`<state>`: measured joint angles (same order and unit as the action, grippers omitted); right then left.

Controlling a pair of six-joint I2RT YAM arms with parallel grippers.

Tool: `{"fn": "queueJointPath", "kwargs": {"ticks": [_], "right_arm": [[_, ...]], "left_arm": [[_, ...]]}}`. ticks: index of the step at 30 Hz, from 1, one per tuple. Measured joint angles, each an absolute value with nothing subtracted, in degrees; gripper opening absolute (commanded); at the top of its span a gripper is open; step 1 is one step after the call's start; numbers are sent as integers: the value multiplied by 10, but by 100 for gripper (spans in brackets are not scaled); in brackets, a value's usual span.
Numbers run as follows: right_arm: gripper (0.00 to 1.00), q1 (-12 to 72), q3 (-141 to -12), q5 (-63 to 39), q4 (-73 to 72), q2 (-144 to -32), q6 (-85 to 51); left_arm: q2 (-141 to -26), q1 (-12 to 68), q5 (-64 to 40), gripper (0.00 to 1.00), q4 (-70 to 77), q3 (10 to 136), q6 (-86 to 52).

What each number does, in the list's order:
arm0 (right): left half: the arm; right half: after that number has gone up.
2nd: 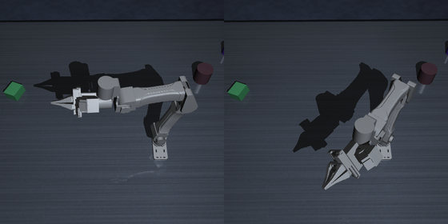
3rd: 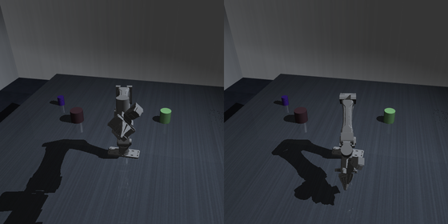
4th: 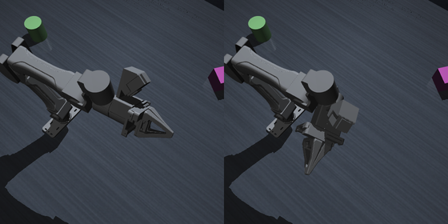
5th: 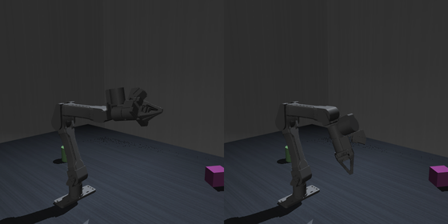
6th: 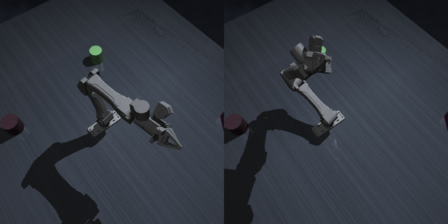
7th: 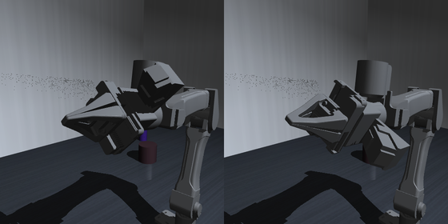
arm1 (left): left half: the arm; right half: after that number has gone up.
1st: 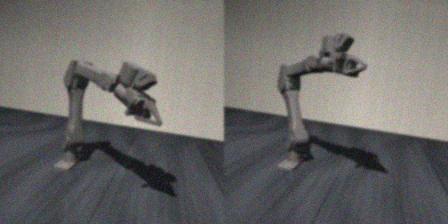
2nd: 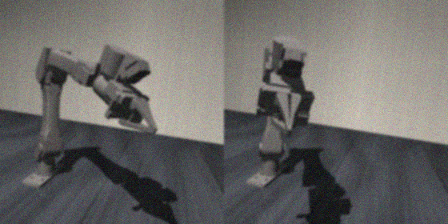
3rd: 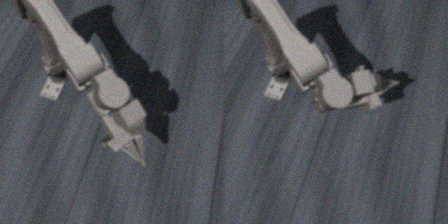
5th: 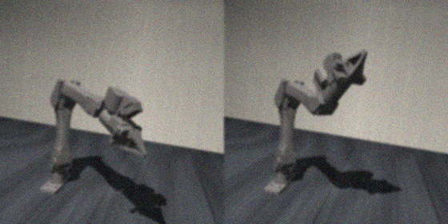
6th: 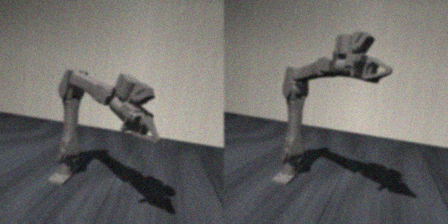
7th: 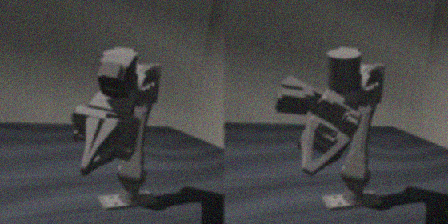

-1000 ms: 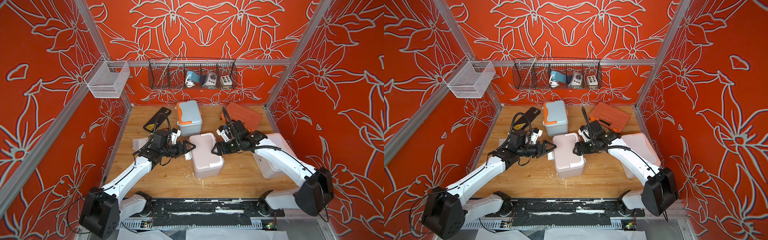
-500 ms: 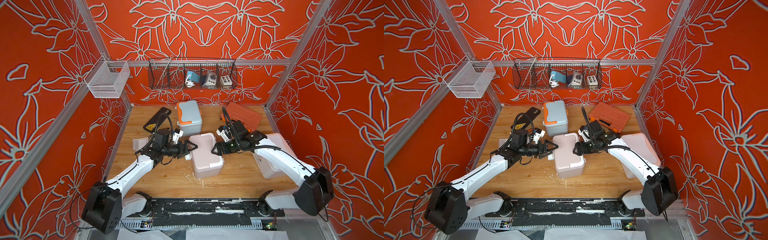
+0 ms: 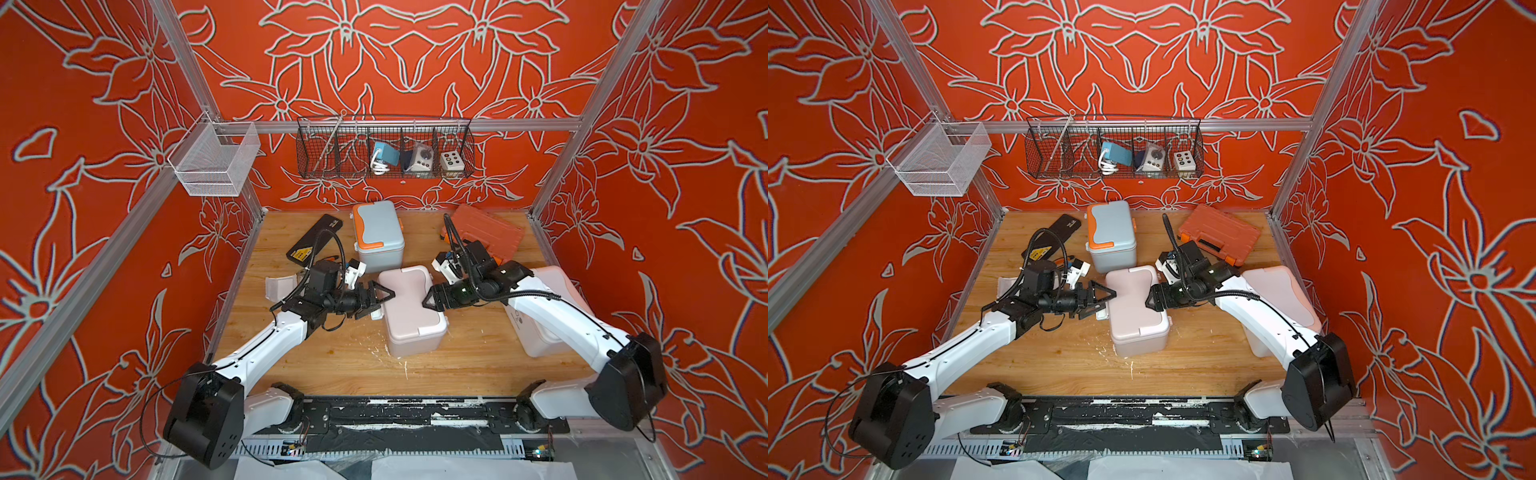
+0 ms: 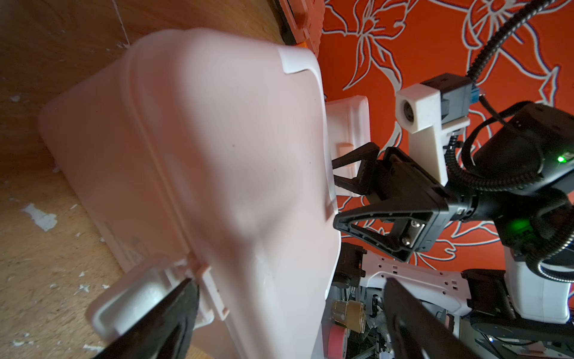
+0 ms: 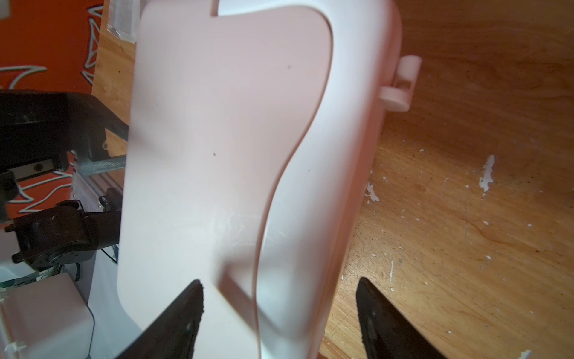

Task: Open first aid kits and take out gauze
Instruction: Open the lid of the first aid kit.

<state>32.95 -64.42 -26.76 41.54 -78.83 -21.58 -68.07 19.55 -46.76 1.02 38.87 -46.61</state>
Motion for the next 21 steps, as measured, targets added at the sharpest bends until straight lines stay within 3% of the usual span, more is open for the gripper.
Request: {"fn": "queueJointPath", "kwargs": {"ticks": [21], "right_arm": [[77,335,-643,-283,404,-794,-235]], "left_arm": [[-683,199,-502,91,87,364,-538]]}}
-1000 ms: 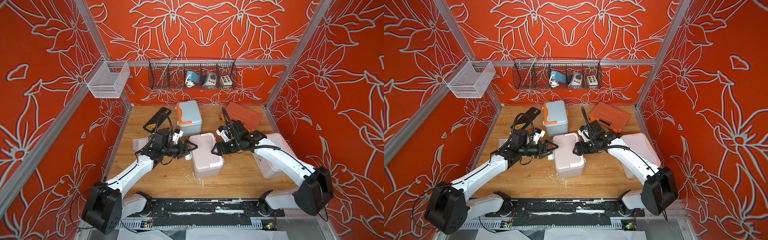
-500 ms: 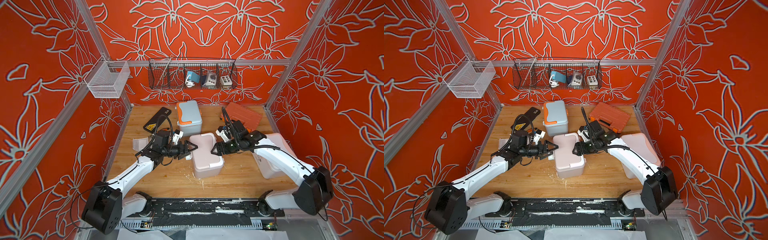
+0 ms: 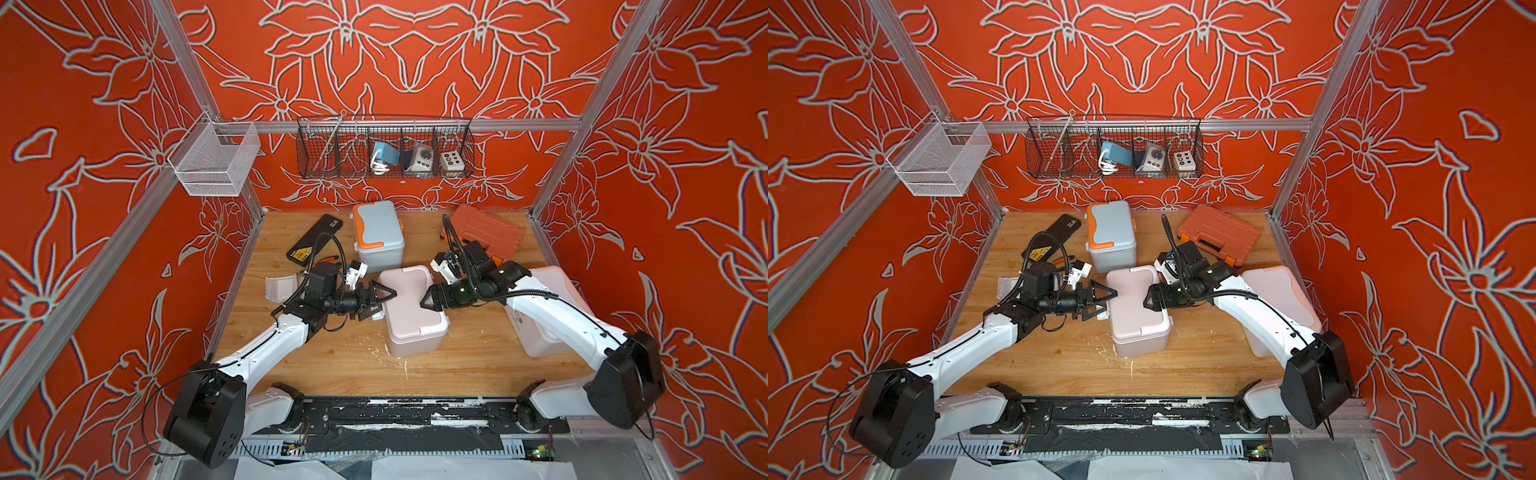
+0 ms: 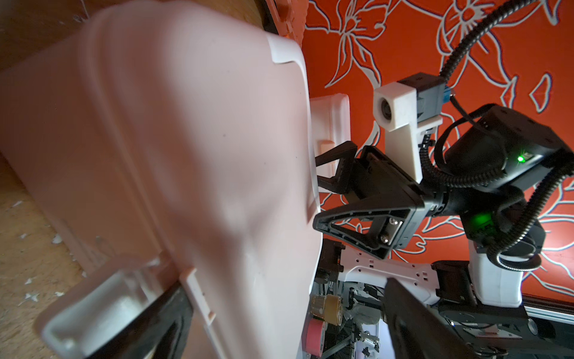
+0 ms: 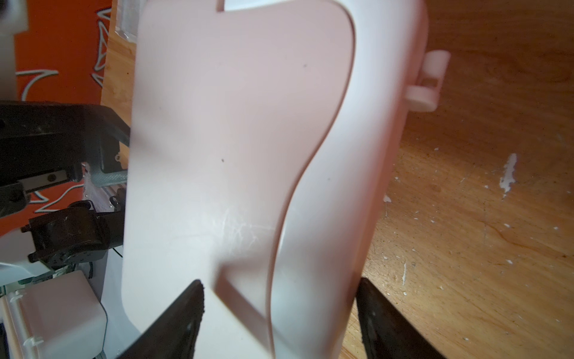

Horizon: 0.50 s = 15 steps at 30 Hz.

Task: Open first aid kits and take out gauze
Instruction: Open the lid of the first aid kit.

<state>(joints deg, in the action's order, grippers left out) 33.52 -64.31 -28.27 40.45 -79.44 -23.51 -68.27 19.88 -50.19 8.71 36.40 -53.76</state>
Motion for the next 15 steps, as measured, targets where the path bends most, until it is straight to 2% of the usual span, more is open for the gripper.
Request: {"fn": "queueJointPath", "kwargs": {"ticks": [8,15], "right_arm": [[80,344,-643,-316,386,-794,-260],[86,345,-660,-238,420,-768,-259]], "left_arm": [[-679,199,-520,91,109,373,-563],[-678,200,-531,91,117,398,-579]]}}
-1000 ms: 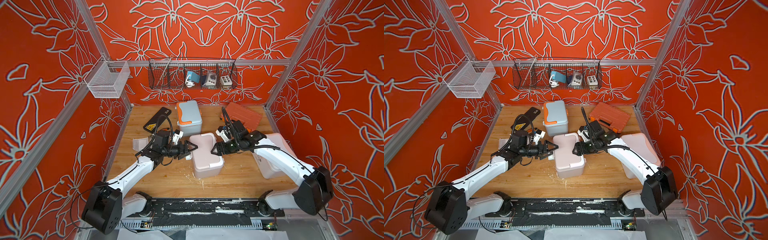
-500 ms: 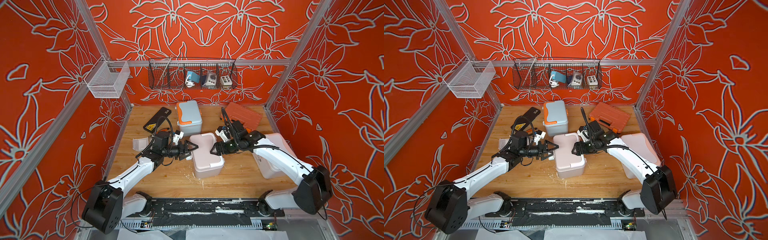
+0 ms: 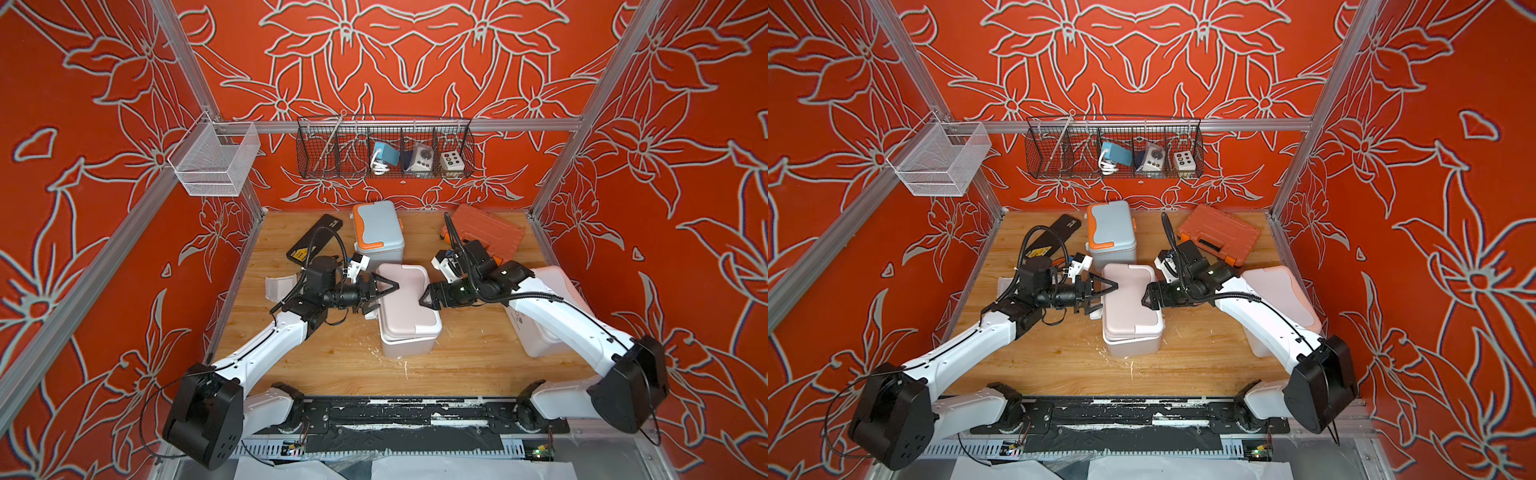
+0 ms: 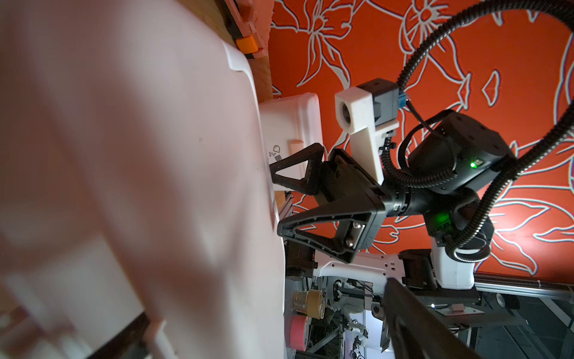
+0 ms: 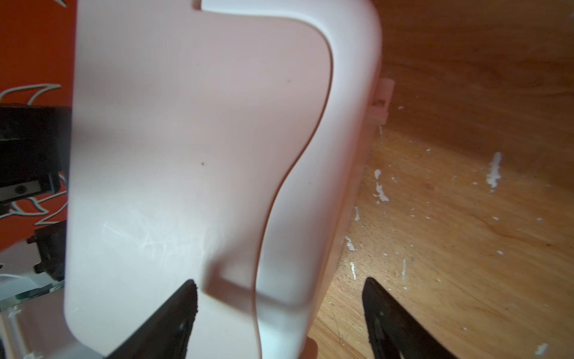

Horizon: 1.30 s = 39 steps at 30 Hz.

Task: Open first aid kits and take out gauze
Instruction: Open the lid of the first aid kit.

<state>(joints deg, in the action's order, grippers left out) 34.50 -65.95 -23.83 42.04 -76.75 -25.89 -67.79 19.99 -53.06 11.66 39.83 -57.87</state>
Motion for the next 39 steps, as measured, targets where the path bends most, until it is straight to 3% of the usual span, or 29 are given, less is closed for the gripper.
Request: {"fn": "queueJointPath", "kwargs": {"ticks": [11,39], "right_arm": [[87,345,-689,-178,443,-665,-254],[88,343,-694,-103,498,-528,-227]], "left_arm": [[-703,252,-517,91,99,508,-579],[-943,396,-426,90,-13,832,-522]]}}
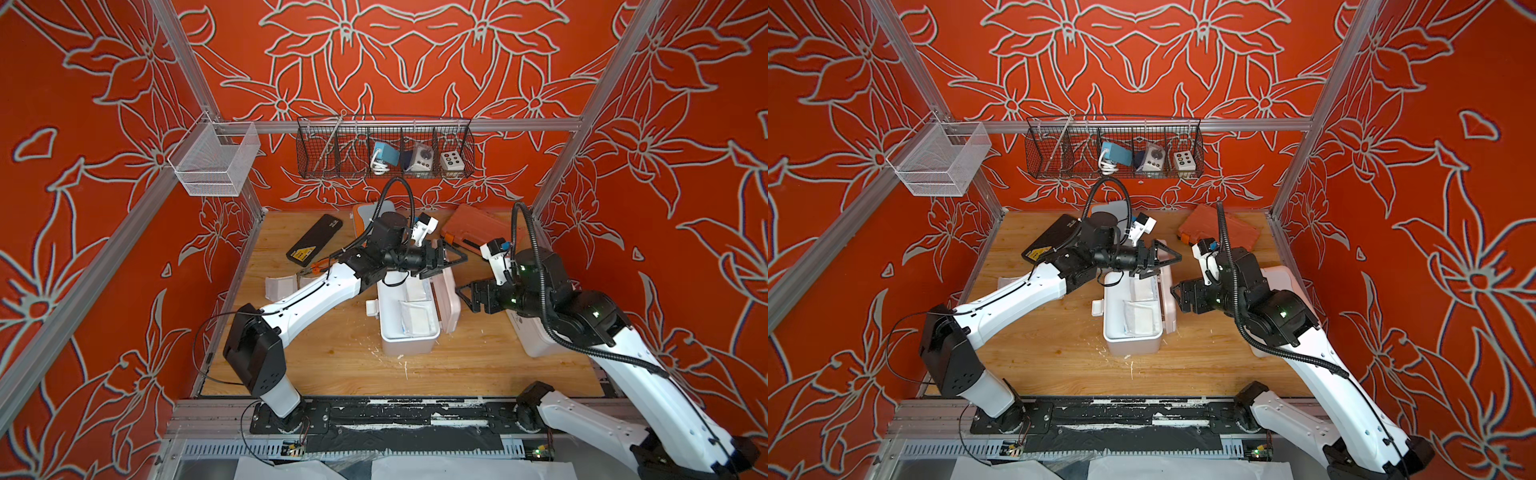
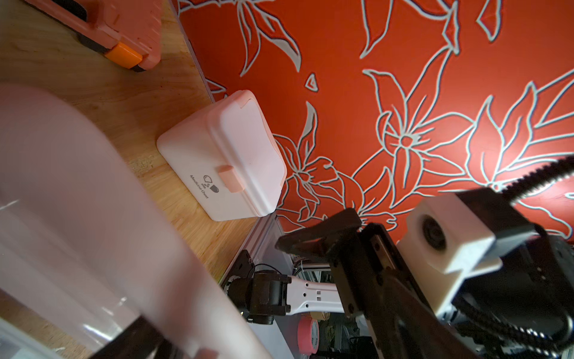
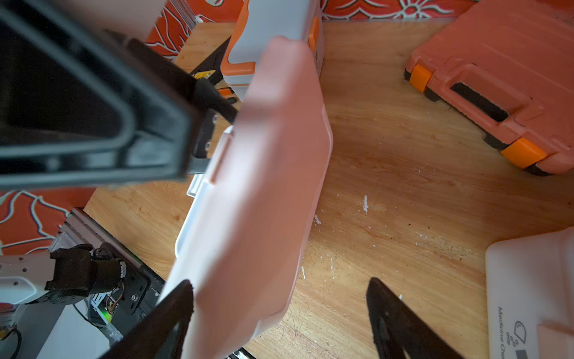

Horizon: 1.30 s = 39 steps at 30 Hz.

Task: Open first aid kits and take out gauze
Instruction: Open the lid of the first aid kit.

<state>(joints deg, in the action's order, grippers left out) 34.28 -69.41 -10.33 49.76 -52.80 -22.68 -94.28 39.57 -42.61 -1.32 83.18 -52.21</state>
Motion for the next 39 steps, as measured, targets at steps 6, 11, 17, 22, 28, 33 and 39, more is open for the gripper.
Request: {"fn": "queueJointPath", "kwargs": {"ticks": [6,11,17,22,28,33,39], "right_arm": [[89,343,-694,-114,497,-517,-224],[87,343,-693,-129,498,-537,-224],[81,343,-689,-89,524,-560,-229],[77,343,-688,-46,543,-543,-235],[72,332,-667,-11,551,-521,-249],[70,296,-640,-8,551,-507,-257],[69,251,-593,-40,542,-496,-265]], "left_arm": [[-987,418,-412,90,-30,874,-507],[-989,422,-400,90,-44,872,-496],[-967,422,-363,91,-61,840,-476],[-904,420,-311,92,-90,783,-459],[-809,408,-228,93,-141,722,-429],[-765,370,-170,92,-193,678,-402],[-781,351,-140,89,-241,668,-373]]}}
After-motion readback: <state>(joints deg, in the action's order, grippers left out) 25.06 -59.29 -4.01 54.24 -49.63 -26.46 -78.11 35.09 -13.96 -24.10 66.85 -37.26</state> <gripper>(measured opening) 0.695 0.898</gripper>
